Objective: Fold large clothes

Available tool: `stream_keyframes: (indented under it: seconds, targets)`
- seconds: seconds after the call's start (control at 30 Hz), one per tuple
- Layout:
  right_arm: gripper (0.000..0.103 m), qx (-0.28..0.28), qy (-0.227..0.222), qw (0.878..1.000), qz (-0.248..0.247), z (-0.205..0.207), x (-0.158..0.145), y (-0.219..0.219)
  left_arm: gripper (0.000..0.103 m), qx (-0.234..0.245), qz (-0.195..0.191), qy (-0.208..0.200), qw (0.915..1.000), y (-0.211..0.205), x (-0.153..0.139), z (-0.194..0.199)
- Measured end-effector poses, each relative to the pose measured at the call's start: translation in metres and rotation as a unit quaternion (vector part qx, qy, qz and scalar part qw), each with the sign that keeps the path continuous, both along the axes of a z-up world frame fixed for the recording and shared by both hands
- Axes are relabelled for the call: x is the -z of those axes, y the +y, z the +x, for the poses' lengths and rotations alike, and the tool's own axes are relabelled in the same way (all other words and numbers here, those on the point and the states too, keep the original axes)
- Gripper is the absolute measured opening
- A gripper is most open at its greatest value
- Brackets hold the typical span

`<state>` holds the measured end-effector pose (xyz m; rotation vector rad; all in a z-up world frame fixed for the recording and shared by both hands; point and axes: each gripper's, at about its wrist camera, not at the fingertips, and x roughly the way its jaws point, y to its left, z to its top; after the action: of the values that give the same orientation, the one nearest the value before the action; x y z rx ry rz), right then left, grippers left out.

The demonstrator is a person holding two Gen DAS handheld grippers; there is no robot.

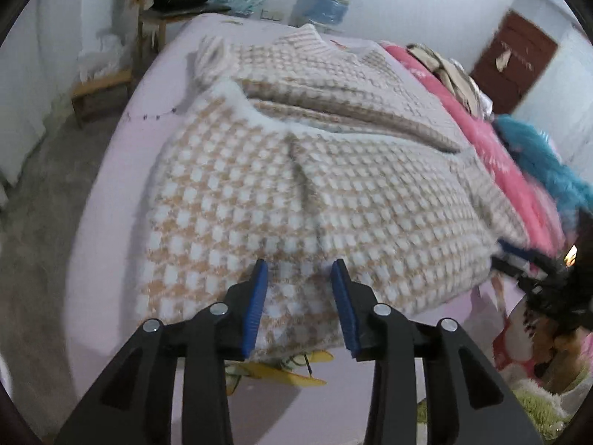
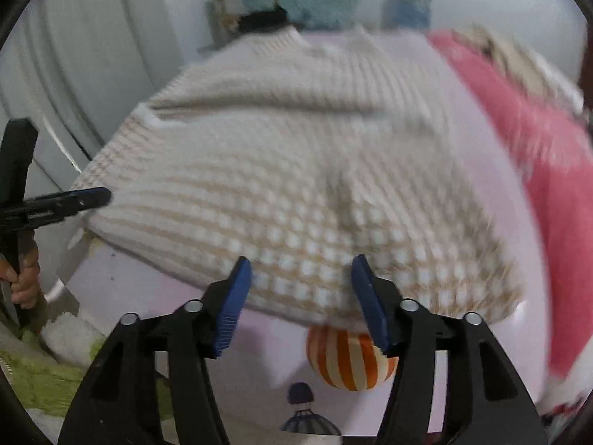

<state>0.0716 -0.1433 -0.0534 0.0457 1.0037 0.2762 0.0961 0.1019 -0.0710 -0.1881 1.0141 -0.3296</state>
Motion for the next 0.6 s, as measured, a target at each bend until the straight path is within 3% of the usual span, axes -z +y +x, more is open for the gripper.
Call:
stream_keyframes:
  seconds: [0.1, 0.27, 0.4, 0.6]
  targets:
    - [0.058, 0.006, 0.000, 1.000, 0.013, -0.002, -0.005, -0.004, 0.035, 0.003, 0.017, 0.001, 0.9998, -0.003, -0.008, 0.001]
    - [0.070, 0.040, -0.032, 0.999, 0.013, -0.007, -0.026, -0.027, 0.060, -0.023, 0.014, -0.025, 0.9993, 0.008, -0.023, -0.004]
    - [0.072, 0.076, 0.016, 0.997, 0.019, 0.001, 0.002, -0.048, 0.062, -0.034, 0.021, 0.007, 0.9992, 0.010, -0.001, 0.006]
    - [0.074, 0.080, 0.007, 0.997, 0.009, 0.001, -0.013, -0.043, 0.069, -0.030, 0.040, -0.001, 0.9987, 0.002, -0.015, 0.005]
